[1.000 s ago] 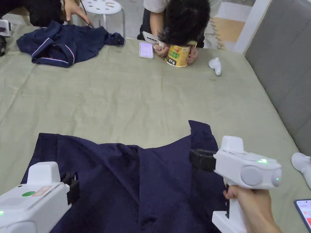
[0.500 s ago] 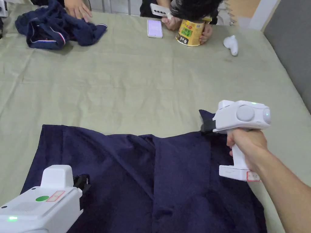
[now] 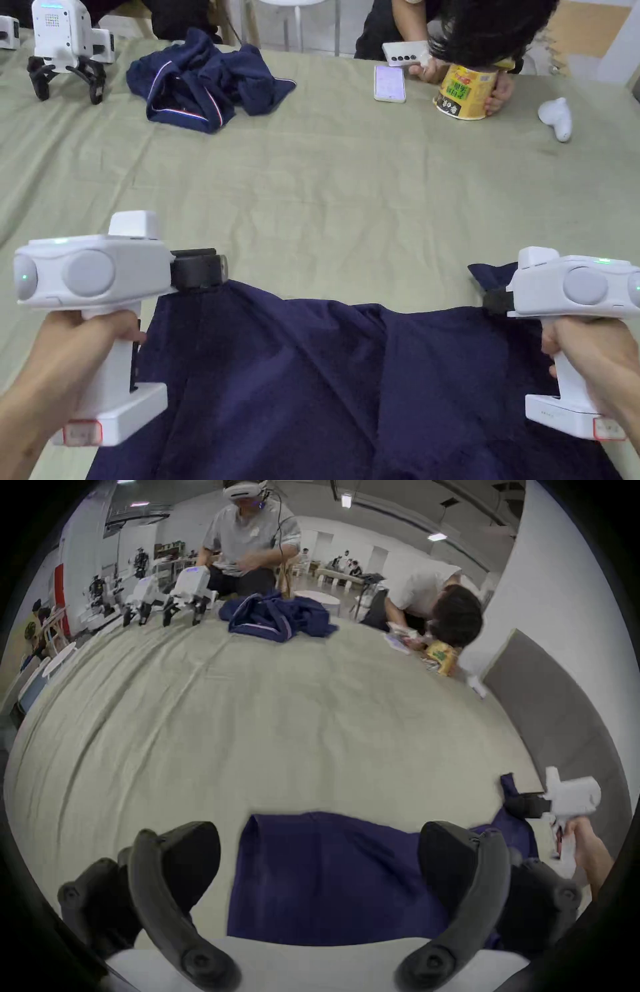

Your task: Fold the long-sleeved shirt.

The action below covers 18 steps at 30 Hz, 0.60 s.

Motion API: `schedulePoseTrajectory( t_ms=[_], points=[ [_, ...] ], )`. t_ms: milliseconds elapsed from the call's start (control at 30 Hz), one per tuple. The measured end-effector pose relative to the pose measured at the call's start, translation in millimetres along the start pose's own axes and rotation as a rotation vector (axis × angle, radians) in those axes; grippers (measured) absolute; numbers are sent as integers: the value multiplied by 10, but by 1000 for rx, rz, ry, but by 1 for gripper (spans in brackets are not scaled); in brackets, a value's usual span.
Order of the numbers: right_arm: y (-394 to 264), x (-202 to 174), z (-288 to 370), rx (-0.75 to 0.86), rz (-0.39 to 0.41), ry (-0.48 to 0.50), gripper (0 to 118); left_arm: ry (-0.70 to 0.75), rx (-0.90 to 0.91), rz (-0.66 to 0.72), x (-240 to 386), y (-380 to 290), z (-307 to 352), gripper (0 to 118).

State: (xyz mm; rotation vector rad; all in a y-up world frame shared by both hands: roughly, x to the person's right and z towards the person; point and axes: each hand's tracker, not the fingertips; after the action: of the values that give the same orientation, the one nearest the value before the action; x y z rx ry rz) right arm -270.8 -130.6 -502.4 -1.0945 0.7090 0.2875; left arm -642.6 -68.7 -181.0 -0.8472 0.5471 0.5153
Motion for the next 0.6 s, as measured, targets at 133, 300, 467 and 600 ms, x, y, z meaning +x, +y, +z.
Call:
schedulePoseTrajectory(
  t_ms=[133,300,467,600],
  points=[
    [-7,50,4,-3,-18,15,6,-34,-256,-22,-30,176,-425,103],
    [-23,43,18,-2,-24,18,6,-69,-292,177,-326,115,-613,24],
    [-54,35,51,5,-27,15,6,-122,-245,180,-450,-14,-474,12],
    [-117,52,301,84,-34,68,6,-130,-154,109,-424,-43,-133,11]
  ],
)
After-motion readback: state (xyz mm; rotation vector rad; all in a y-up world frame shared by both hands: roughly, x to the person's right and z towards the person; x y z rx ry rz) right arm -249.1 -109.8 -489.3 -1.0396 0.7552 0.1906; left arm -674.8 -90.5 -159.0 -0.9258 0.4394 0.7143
